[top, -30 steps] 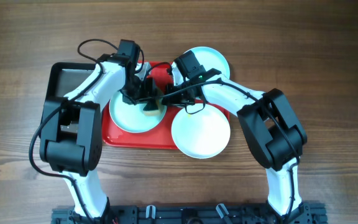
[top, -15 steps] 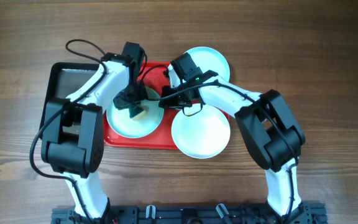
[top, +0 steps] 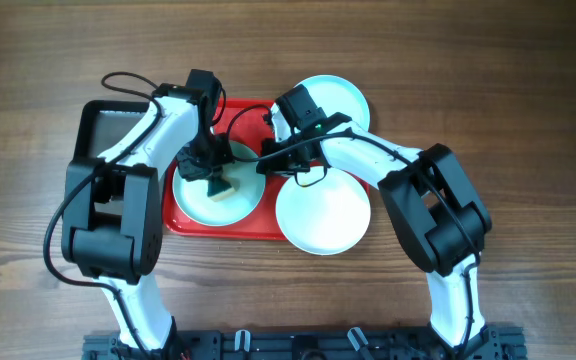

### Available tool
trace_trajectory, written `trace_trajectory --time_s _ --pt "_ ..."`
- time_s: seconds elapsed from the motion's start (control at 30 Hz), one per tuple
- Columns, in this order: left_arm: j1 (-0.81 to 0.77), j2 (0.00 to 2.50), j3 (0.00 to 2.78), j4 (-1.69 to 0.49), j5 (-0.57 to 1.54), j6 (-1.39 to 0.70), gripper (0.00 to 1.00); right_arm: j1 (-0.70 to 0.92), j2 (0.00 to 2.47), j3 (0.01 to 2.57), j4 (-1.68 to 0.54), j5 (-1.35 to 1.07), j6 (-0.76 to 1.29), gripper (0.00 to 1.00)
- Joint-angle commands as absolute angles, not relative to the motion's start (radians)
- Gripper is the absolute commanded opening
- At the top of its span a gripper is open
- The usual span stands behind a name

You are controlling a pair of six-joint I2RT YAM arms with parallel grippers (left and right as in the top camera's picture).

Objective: Clean dirty plates on tray and stack at the side
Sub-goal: 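Scrub the held plate's surface with the sponge in the left gripper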

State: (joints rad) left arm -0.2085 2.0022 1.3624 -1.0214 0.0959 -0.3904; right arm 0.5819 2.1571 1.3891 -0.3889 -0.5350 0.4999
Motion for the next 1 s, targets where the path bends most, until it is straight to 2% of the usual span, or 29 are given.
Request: trace_trajectory --time_s 0.0,0.37,0.67,0.73,0.83,0.97 --pt "-0.224 2.035 1.335 -1.030 0.244 -0.339 0.04 0.572 2.186 1.380 -0.385 -0.529 0.511 0.04" --pt "-0.257 2.035 1.335 -1.019 0.321 -0.186 0.04 0.572 2.186 1.380 -0.389 -0.530 0.504 0.04" --pt "-0.258 2.035 1.335 -0.788 0.349 -0.244 0.04 0.572 2.186 1.380 -0.387 -0.528 0.500 0.04" --pt "-0.257 2.035 1.335 -0.729 0.278 -0.320 0.04 0.572 2.186 1.380 -0.385 -0.525 0.501 0.04" --pt "-0.257 2.035 1.335 -0.699 0.061 -0.429 0.04 0.572 2.186 1.380 -0.384 -0.524 0.504 0.04" --pt "-0.257 2.035 1.335 -0.770 -0.196 -0.493 0.04 0.572 2.186 1.380 -0.385 -0.521 0.504 0.04"
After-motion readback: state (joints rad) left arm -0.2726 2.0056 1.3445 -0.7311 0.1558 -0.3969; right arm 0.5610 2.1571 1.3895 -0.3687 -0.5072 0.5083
